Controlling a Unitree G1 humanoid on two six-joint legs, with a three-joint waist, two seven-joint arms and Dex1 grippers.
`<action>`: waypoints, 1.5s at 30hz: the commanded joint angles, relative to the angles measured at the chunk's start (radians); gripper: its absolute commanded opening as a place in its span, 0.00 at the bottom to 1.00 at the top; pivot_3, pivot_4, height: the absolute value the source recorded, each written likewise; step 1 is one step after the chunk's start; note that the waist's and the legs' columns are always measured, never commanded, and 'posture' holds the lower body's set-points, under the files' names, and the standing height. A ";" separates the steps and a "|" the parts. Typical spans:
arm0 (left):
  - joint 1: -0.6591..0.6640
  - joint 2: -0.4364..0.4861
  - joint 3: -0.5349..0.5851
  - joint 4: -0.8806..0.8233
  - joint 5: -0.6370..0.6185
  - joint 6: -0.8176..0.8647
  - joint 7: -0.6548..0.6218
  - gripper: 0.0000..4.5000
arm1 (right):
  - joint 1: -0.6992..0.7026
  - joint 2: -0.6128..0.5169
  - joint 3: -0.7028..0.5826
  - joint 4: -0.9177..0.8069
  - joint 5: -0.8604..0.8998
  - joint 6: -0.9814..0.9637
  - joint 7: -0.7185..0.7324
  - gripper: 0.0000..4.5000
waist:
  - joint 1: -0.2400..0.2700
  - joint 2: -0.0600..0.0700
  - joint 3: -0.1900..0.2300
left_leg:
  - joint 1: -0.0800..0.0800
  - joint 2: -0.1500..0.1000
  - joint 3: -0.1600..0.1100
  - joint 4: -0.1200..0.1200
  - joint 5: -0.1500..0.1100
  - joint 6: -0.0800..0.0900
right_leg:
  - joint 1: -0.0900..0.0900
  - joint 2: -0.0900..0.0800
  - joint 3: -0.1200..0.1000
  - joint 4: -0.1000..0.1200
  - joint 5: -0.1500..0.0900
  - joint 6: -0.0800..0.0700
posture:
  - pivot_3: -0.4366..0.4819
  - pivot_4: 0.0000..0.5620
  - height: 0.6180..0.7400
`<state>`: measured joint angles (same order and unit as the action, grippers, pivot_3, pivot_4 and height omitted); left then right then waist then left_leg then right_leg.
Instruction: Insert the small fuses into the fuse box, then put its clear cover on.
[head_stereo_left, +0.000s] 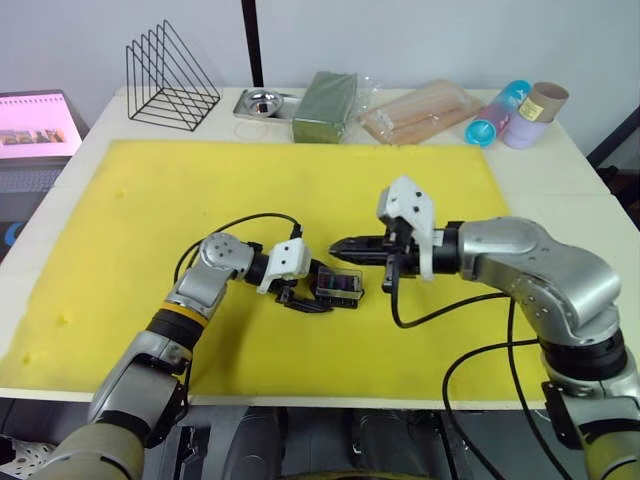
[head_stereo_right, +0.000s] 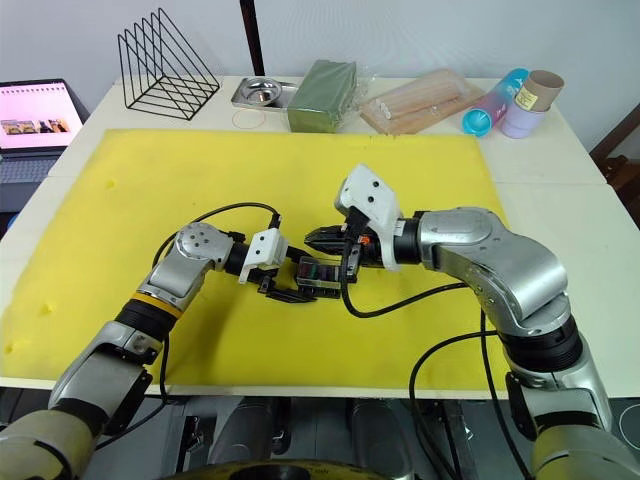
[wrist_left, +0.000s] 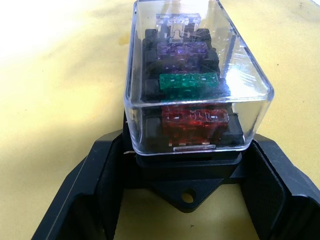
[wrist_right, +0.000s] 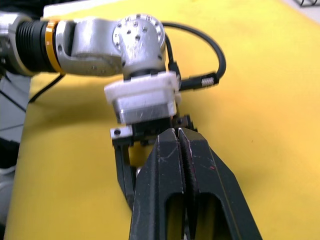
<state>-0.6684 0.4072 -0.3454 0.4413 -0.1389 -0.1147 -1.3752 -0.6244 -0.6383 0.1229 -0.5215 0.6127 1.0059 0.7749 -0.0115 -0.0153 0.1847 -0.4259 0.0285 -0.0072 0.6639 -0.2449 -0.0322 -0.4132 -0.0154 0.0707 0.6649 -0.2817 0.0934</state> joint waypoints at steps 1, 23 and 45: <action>-0.002 -0.003 0.013 -0.012 0.008 0.005 0.017 0.63 | 0.014 0.018 0.002 0.005 0.001 -0.033 -0.005 0.01 | 0.000 0.000 0.000 | 0.000 0.000 0.000 0.000 0.000 0.000 | 0.000 0.000 0.000 0.000 0.000 0.000 | 0.48 0.27 1.00; 0.014 0.000 0.026 -0.042 0.016 0.026 0.028 0.63 | 0.210 -0.047 0.266 0.058 -0.215 -0.134 0.047 0.01 | -0.003 0.001 -0.009 | 0.014 0.002 0.001 -0.001 -0.002 0.003 | 0.012 0.002 0.002 -0.001 -0.001 -0.001 | 0.48 0.27 1.00; 0.016 -0.005 0.029 -0.043 0.021 0.039 0.026 0.63 | 0.270 -0.042 0.408 0.196 -0.297 -0.036 0.022 0.01 | -0.005 -0.003 -0.021 | 0.018 0.003 0.001 -0.002 -0.004 0.006 | 0.016 0.002 0.002 -0.002 -0.004 -0.005 | 0.48 0.27 1.00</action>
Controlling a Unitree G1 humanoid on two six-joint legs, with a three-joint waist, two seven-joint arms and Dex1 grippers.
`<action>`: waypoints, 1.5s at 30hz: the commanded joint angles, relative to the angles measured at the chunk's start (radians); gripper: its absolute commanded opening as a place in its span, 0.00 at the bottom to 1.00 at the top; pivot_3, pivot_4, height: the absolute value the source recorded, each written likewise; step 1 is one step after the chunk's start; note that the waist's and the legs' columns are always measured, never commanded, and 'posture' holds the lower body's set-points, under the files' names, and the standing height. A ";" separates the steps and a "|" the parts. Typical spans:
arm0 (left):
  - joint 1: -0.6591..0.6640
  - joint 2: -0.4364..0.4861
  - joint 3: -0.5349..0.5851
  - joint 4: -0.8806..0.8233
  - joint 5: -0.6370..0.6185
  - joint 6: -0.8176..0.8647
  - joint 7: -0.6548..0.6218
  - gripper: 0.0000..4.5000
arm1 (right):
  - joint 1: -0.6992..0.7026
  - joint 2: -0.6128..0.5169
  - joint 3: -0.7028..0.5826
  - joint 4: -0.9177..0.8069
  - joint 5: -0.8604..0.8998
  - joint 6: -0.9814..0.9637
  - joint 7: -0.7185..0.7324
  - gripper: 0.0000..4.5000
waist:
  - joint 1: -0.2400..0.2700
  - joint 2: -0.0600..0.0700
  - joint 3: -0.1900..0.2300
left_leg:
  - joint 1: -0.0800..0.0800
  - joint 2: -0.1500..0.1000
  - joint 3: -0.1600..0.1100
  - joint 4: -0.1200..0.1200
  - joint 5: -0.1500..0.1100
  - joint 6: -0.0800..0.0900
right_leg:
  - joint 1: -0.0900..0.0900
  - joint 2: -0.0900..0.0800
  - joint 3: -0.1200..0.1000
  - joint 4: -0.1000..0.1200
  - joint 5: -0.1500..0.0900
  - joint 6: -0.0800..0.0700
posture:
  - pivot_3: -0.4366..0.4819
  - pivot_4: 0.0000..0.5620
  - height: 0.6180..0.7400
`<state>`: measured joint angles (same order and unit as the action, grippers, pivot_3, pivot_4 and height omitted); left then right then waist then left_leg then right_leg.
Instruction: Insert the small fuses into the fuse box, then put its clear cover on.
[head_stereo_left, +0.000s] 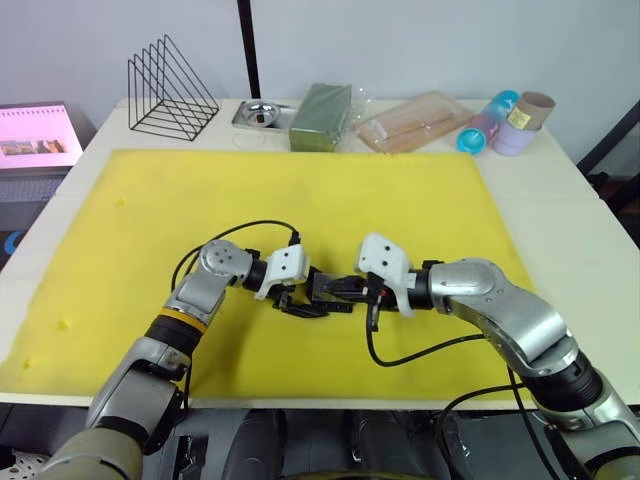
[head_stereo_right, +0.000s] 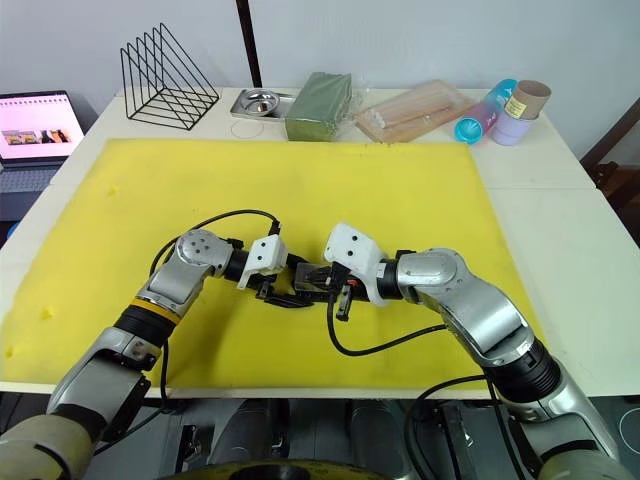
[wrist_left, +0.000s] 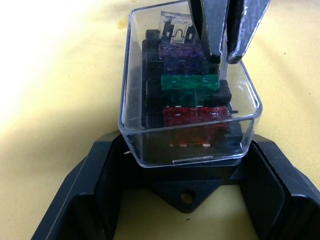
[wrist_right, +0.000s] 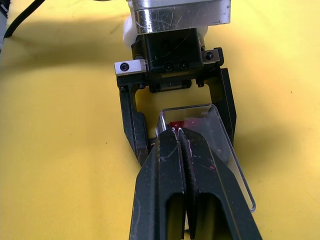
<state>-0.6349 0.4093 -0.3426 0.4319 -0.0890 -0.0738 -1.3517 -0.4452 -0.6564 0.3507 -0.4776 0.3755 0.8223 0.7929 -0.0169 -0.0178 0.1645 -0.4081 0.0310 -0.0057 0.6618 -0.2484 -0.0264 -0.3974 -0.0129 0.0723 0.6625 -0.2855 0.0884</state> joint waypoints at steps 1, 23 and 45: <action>-0.017 -0.007 0.027 -0.034 -0.028 -0.002 0.002 0.63 | 0.091 -0.024 0.185 0.159 -0.062 0.150 0.003 0.01 | 0.000 0.000 -0.003 | 0.000 0.000 0.000 0.000 0.000 0.000 | 0.000 0.000 0.000 0.000 0.000 0.000 | 0.48 0.27 1.00; -0.012 -0.014 0.032 -0.031 -0.020 -0.004 0.003 0.63 | 0.027 0.085 -0.162 0.086 0.163 0.133 0.002 0.01 | 0.003 -0.001 -0.015 | 0.001 0.001 0.000 -0.003 -0.001 0.002 | 0.000 0.000 0.000 -0.001 -0.002 -0.003 | 0.48 0.27 1.00; 0.058 0.173 0.075 -0.257 -0.045 0.209 0.014 1.00 | 0.060 -0.231 -0.395 -0.111 0.291 0.146 0.059 0.63 | -0.004 -0.001 0.000 | -0.003 0.001 0.001 -0.009 -0.001 0.002 | -0.009 0.000 0.003 -0.001 -0.001 0.000 | 0.48 0.27 1.00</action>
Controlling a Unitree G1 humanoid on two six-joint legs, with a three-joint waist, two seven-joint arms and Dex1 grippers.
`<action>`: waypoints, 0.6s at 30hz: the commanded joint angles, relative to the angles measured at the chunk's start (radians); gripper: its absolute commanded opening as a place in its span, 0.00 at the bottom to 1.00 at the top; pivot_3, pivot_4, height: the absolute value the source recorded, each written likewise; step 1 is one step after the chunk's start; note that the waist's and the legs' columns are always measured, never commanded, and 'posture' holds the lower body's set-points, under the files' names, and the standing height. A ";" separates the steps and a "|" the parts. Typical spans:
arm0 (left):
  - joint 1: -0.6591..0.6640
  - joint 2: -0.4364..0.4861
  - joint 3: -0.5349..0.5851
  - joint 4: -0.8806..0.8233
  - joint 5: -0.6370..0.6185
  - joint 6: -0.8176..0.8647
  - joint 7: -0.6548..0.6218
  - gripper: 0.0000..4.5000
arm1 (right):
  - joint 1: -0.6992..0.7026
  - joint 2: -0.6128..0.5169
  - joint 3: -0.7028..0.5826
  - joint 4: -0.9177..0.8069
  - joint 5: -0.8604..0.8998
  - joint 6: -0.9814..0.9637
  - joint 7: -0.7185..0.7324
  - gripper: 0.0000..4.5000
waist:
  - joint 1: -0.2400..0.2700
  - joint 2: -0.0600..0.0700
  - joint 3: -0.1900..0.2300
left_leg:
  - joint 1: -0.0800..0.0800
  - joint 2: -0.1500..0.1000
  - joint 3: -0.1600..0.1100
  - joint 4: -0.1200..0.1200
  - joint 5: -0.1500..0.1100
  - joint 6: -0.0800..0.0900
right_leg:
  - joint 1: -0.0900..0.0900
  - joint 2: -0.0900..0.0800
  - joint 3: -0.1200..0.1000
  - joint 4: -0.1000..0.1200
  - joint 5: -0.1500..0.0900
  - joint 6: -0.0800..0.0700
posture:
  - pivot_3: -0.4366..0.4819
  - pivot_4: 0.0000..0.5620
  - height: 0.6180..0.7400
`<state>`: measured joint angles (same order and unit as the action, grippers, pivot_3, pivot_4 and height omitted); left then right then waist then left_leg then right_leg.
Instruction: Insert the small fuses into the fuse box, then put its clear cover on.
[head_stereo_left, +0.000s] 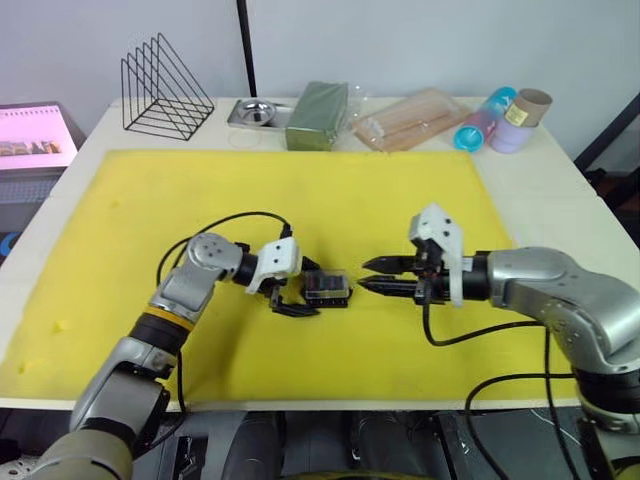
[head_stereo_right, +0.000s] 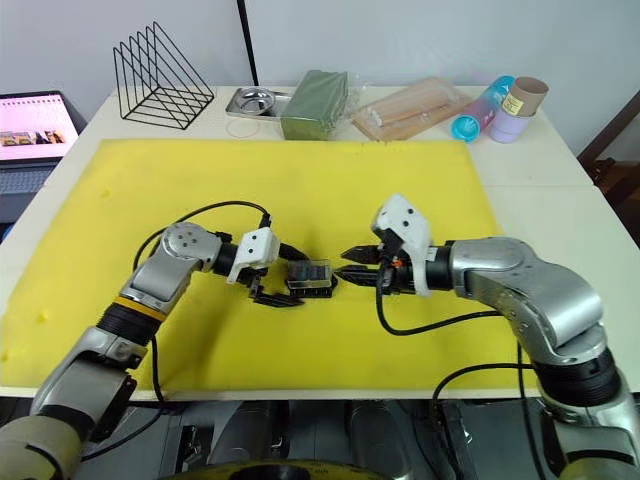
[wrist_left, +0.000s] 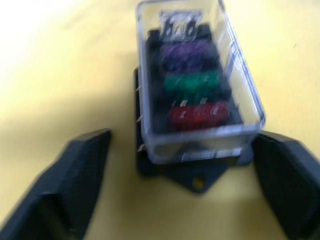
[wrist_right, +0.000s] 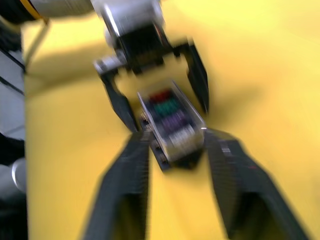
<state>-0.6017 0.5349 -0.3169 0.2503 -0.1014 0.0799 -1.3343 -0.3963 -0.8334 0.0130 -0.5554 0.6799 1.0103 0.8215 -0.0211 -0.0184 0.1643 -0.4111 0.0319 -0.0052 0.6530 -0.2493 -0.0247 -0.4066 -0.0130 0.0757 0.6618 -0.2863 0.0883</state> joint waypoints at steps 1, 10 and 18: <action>0.036 0.068 0.063 -0.106 -0.048 0.081 -0.006 1.00 | 0.022 -0.078 -0.064 -0.032 -0.019 -0.054 0.040 0.71 | 0.000 0.000 0.001 | 0.000 0.000 0.000 -0.001 0.000 0.000 | -0.001 0.000 0.000 0.000 0.000 0.000 | 0.48 0.27 1.00; 0.139 0.334 0.319 -0.374 -0.234 0.356 0.004 1.00 | 0.232 -0.359 -0.275 -0.029 -0.076 -0.189 0.239 0.99 | 0.003 -0.001 0.016 | 0.000 0.002 0.000 -0.004 0.000 0.000 | -0.002 0.000 0.000 0.000 -0.002 -0.001 | 0.48 0.27 1.00; 0.316 0.528 0.520 -0.467 -0.343 0.503 -0.010 1.00 | 0.403 -0.443 -0.531 0.016 -0.131 -0.221 0.378 0.99 | 0.002 -0.002 0.021 | 0.001 0.002 0.003 -0.004 0.000 0.000 | -0.002 -0.002 0.000 -0.001 -0.003 -0.004 | 0.48 0.27 1.00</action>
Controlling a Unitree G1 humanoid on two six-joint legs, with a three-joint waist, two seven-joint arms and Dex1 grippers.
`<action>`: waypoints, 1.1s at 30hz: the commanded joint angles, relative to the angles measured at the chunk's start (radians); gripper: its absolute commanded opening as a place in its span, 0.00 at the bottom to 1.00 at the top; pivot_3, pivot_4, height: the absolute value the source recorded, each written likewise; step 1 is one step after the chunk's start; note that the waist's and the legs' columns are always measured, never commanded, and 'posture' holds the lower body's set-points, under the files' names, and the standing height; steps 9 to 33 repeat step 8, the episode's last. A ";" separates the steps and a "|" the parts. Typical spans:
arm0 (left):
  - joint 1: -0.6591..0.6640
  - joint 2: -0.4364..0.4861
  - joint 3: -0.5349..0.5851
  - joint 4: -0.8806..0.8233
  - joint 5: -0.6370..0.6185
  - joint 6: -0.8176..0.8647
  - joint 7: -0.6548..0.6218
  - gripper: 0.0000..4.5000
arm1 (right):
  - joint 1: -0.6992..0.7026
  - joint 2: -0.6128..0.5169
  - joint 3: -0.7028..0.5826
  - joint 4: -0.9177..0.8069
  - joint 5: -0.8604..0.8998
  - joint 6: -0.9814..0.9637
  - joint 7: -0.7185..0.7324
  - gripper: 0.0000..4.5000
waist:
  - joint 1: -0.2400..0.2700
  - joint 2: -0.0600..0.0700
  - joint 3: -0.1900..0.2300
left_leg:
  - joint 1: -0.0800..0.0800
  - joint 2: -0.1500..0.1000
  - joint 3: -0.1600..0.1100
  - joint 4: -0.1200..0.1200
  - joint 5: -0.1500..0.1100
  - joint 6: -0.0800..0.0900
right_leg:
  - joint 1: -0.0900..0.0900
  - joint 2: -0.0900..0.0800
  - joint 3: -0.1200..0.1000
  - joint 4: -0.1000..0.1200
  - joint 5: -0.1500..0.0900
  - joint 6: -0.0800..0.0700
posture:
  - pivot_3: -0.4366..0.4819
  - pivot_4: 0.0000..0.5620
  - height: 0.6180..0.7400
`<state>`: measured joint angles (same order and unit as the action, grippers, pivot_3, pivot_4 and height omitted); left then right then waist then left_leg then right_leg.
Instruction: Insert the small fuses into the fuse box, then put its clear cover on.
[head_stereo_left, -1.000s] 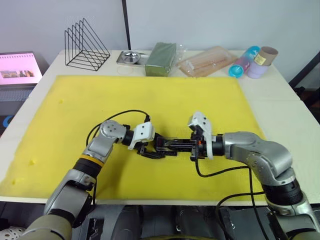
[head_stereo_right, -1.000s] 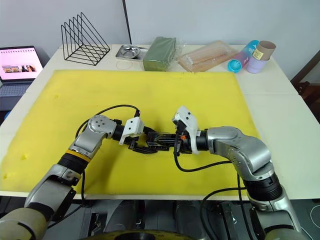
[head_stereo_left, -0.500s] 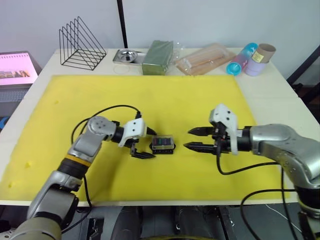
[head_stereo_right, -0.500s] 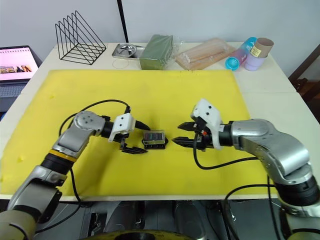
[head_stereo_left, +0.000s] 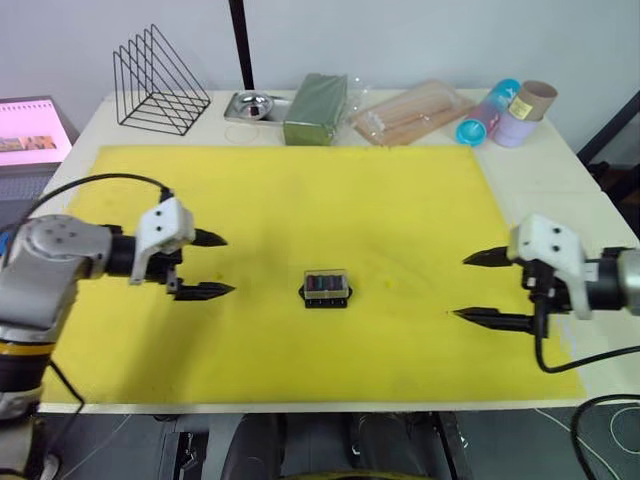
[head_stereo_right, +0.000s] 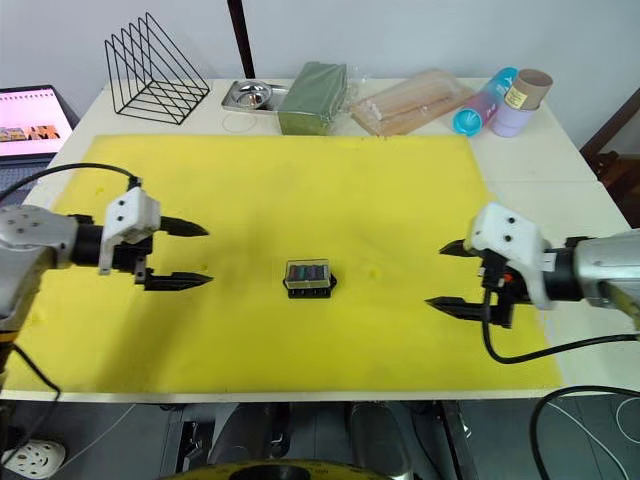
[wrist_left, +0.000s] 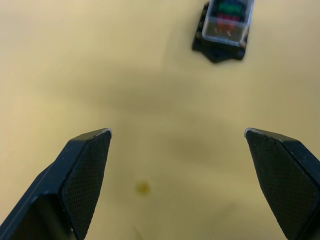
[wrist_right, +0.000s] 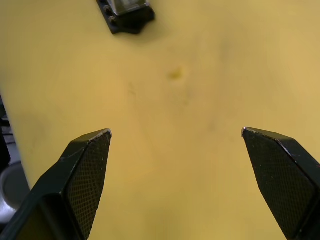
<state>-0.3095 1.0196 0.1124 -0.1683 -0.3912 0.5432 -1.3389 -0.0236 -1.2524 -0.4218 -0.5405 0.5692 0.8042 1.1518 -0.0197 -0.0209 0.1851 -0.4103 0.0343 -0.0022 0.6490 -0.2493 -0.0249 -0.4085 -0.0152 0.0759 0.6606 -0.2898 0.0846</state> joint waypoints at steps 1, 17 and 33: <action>0.042 0.058 0.118 -0.056 -0.070 0.060 -0.004 1.00 | 0.053 -0.027 -0.122 0.004 -0.032 -0.018 0.063 0.99 | 0.002 0.000 0.001 | 0.000 0.000 0.000 0.000 0.000 0.000 | 0.000 0.000 0.000 0.000 0.000 0.000 | 0.48 0.27 1.00; 0.182 0.136 0.279 -0.094 -0.133 0.127 -0.026 1.00 | 0.150 -0.019 -0.257 0.004 -0.056 -0.012 0.143 0.99 | 0.003 0.000 0.003 | 0.000 0.000 0.002 0.000 0.000 0.000 | 0.000 -0.001 0.000 -0.001 -0.001 -0.002 | 0.48 0.27 1.00; 0.182 0.136 0.279 -0.094 -0.133 0.127 -0.026 1.00 | 0.150 -0.019 -0.257 0.004 -0.056 -0.012 0.143 0.99 | 0.003 0.000 0.003 | 0.000 0.000 0.002 0.000 0.000 0.000 | 0.000 -0.001 0.000 -0.001 -0.001 -0.002 | 0.48 0.27 1.00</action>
